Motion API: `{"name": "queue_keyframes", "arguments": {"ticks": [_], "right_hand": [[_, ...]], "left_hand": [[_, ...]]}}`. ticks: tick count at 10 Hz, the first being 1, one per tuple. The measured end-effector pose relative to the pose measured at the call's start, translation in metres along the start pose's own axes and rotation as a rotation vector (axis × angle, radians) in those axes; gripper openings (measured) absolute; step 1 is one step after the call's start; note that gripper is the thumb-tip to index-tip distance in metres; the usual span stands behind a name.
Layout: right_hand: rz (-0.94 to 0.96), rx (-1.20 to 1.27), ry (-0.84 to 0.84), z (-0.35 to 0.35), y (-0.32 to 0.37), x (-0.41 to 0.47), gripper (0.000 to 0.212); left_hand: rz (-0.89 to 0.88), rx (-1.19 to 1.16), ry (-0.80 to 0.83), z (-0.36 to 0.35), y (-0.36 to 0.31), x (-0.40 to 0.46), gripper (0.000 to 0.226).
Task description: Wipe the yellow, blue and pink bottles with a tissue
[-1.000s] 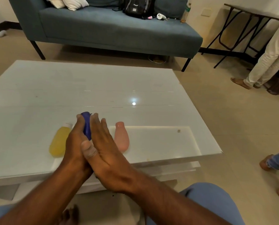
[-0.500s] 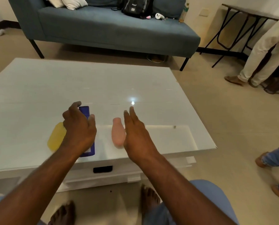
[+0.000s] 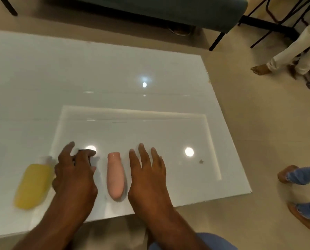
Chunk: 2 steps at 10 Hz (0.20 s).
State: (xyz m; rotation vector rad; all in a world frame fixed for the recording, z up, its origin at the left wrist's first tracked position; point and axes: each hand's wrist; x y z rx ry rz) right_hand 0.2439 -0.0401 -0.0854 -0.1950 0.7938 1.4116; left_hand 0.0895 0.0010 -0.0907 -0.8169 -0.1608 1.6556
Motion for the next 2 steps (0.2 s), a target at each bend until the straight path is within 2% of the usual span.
{"name": "queue_keyframes", "arguments": {"ticks": [1,2], "right_hand": [[0.065,0.350,-0.114,0.007,0.001,-0.014,0.085],[0.018,0.311,-0.183,0.010,0.003,-0.035,0.073]], "left_hand": [[0.055,-0.131,0.045,0.018,-0.023,-0.023,0.059],[0.111,-0.172,0.091,0.047,-0.049,-0.060,0.055]]}}
Point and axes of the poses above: each hand's wrist, its own x-axis towards the middle knuckle, its own z-axis out of the back of the hand, y = z × x, and after that the axes turned 15 degrees about y, right-handed
